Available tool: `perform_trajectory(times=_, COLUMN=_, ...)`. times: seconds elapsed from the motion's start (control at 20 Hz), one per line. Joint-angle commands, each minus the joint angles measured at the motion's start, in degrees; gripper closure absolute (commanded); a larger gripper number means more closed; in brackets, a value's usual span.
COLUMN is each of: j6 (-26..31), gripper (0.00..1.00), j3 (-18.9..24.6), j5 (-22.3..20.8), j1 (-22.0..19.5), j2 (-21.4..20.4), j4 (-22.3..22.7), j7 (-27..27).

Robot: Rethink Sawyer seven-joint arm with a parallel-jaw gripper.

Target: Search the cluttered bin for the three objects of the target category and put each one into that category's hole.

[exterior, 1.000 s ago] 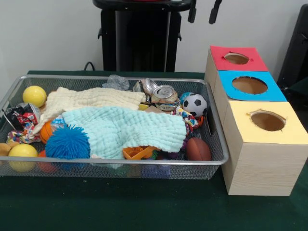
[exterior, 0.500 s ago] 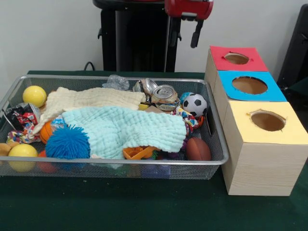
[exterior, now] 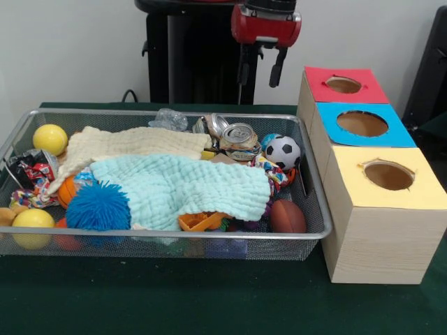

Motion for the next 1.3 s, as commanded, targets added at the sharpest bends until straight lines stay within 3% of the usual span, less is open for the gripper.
perform_trajectory(times=0.05, j6=-7.2, gripper=0.00, j3=5.7, j5=-3.7, j1=-3.2, j2=3.3, j4=-2.3, j7=5.3)
perform_trajectory(times=0.5, j6=-12.1, gripper=0.00, j3=7.0, j5=-4.7, j1=-4.5, j2=6.3, j4=-2.5, j7=6.6)
perform_trajectory(times=0.9, j6=-21.0, gripper=0.00, j3=9.3, j5=-6.2, j1=-6.2, j2=8.8, j4=-0.4, j7=9.2)
perform_trajectory(times=1.3, j6=-26.4, gripper=0.00, j3=7.6, j5=-6.1, j1=-4.4, j2=11.4, j4=-0.5, j7=10.2)
